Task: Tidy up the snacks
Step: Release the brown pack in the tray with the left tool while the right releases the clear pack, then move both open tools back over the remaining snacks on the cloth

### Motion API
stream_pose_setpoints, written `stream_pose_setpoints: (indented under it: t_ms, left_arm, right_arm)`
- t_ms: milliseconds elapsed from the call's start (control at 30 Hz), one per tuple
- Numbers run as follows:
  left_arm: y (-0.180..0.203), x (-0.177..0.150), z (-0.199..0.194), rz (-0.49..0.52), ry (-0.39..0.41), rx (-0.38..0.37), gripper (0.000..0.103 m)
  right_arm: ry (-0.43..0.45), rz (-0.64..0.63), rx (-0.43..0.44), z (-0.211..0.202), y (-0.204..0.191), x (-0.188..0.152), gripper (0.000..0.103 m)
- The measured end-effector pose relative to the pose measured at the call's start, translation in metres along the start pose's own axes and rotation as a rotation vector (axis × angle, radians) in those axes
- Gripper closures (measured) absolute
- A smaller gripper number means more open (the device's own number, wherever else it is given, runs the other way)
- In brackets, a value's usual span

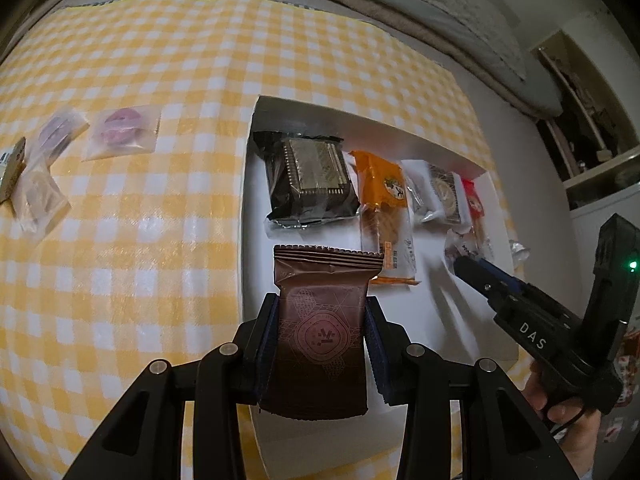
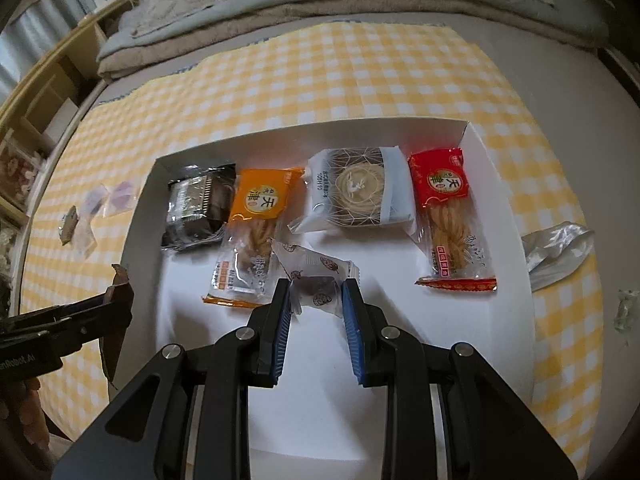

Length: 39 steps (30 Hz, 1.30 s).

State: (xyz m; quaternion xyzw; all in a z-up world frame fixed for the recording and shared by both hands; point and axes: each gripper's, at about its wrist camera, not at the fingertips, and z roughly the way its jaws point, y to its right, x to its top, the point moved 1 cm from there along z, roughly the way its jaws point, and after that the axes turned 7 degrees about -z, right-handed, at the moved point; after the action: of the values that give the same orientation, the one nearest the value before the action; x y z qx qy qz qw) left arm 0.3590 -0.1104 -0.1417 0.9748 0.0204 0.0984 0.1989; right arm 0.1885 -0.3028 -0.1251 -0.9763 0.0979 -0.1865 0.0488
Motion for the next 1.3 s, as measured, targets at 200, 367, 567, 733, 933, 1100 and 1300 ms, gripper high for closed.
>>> stream_pose_setpoints:
  t_ms: [200,367,567,733,933,1100,1300]
  left_arm:
    - [0.006,0.002,0.003,0.045,0.019,-0.001,0.051]
    - [0.010,-0.003,-0.006,0.105,0.034,0.007,0.040]
    - [0.015,-0.012,-0.015,0.192,0.054,0.044,0.031]
    - [0.015,-0.017,-0.020,0.217,0.054,0.050,0.023]
    - [0.010,-0.019,-0.027,0.222,0.057,0.060,0.008]
    - [0.006,-0.022,-0.034,0.230,0.068,0.071,0.000]
    - [0.003,-0.026,-0.043,0.240,0.072,0.074,0.000]
  right_arm:
    - [-0.013,0.002,0.002,0.007,-0.002,0.007,0.077]
    - [0.000,0.002,0.000,0.010,-0.001,0.010,0.073]
    - [-0.017,0.052,0.013,0.009,0.009,0.008,0.061]
    - [0.001,0.038,0.005,-0.001,0.008,0.003,0.052]
    - [0.023,0.030,-0.012,-0.017,0.008,-0.007,0.033]
    - [0.047,0.011,-0.043,-0.032,0.007,-0.013,0.011]
    - [0.073,0.006,-0.068,-0.048,0.005,-0.024,0.000]
